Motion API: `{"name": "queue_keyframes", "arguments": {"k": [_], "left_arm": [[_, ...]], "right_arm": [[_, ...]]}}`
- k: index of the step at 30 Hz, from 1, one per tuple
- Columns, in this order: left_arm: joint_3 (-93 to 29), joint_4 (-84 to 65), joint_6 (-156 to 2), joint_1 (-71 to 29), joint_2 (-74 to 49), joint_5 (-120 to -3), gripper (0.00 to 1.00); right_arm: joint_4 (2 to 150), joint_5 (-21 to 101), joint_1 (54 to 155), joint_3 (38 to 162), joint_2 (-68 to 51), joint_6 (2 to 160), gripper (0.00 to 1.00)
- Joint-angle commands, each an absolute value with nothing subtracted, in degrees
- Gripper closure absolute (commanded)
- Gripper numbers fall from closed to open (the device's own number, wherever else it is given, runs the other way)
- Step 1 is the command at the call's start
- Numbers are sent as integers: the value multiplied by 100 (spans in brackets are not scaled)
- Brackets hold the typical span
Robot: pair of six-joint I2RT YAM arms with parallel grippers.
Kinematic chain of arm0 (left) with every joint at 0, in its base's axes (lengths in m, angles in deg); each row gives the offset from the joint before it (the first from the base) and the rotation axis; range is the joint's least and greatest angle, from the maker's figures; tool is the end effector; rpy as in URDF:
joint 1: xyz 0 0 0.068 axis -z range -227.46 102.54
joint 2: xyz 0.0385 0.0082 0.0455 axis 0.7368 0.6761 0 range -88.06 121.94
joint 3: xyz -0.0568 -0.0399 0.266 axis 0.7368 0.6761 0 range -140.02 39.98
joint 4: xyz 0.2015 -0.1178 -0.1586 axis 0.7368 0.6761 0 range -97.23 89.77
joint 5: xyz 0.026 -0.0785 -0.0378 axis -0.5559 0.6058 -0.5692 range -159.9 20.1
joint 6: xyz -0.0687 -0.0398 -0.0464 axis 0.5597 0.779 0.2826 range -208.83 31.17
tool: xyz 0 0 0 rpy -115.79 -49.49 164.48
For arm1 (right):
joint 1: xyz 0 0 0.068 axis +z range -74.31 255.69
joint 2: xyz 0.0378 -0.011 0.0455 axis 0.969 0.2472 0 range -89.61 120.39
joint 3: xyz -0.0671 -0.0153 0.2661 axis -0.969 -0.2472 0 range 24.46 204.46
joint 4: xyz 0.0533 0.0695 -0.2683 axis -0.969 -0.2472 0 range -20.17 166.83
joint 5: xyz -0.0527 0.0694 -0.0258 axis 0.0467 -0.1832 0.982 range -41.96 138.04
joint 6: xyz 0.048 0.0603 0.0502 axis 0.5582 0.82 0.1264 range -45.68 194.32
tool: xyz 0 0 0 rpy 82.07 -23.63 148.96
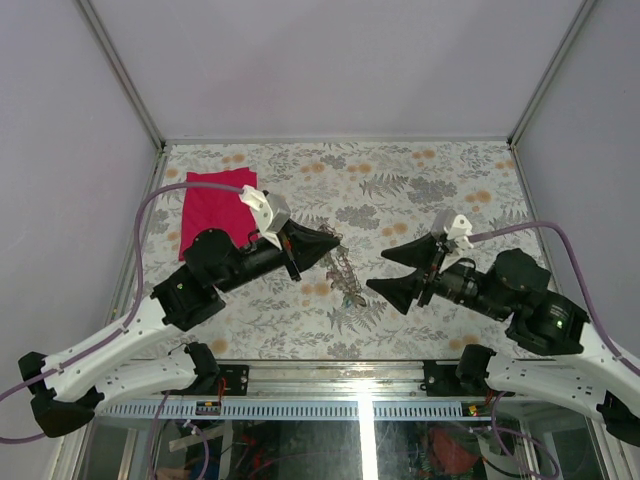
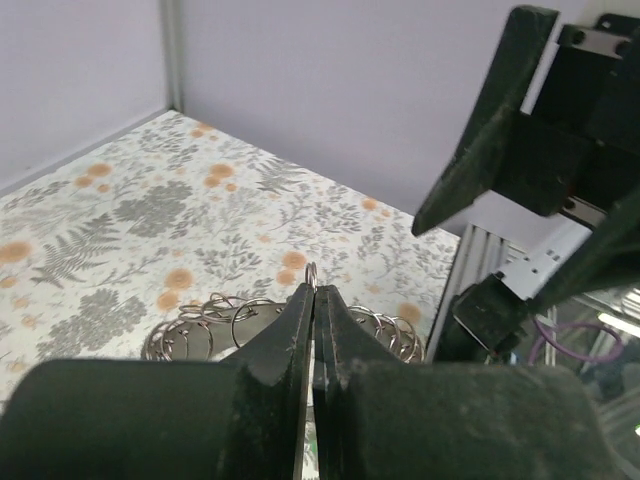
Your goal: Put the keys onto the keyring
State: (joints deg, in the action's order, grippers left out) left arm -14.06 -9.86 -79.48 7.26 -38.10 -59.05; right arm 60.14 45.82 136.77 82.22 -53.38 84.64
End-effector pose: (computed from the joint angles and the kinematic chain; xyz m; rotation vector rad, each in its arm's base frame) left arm 0.1403 -0.2252 0.4142 0.7434 1.3532 -1.0394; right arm 0.0879 0.1659 0.4378 -0.7048 1.4085 1.0247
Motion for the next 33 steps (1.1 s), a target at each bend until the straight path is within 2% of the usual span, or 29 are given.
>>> {"name": "queue_keyframes", "arguments": {"k": [1,5,17,25,28,33], "left_arm": [[-1414,-1532,-7811,747,-3800,-6763,100],[-1399,-1645,-7809,753,-3758,-6892,100],[-1421,-1704,-7785,748,-3791,-6807,100],[-1401,-1736,-7741,751,-3809,-6865,100],[-1377,-1768,-7719,749,-3826,-6907,100],[-1336,-1827,-7681,747,-3870,-6902,100]], "right_arm": [[6644,4486,13695,8175,-4965,8696,27],[6877,4464,13695,8195,-4625,8743,26],[6795,5705,13697,8176,-4080,8577,29],[7036,5382,13695,8067,-3956,8539,60],[7099,5294,13695,8047,-3918,8498,66],[7181,5269,13695,8006,-3869,8413,82]]}}
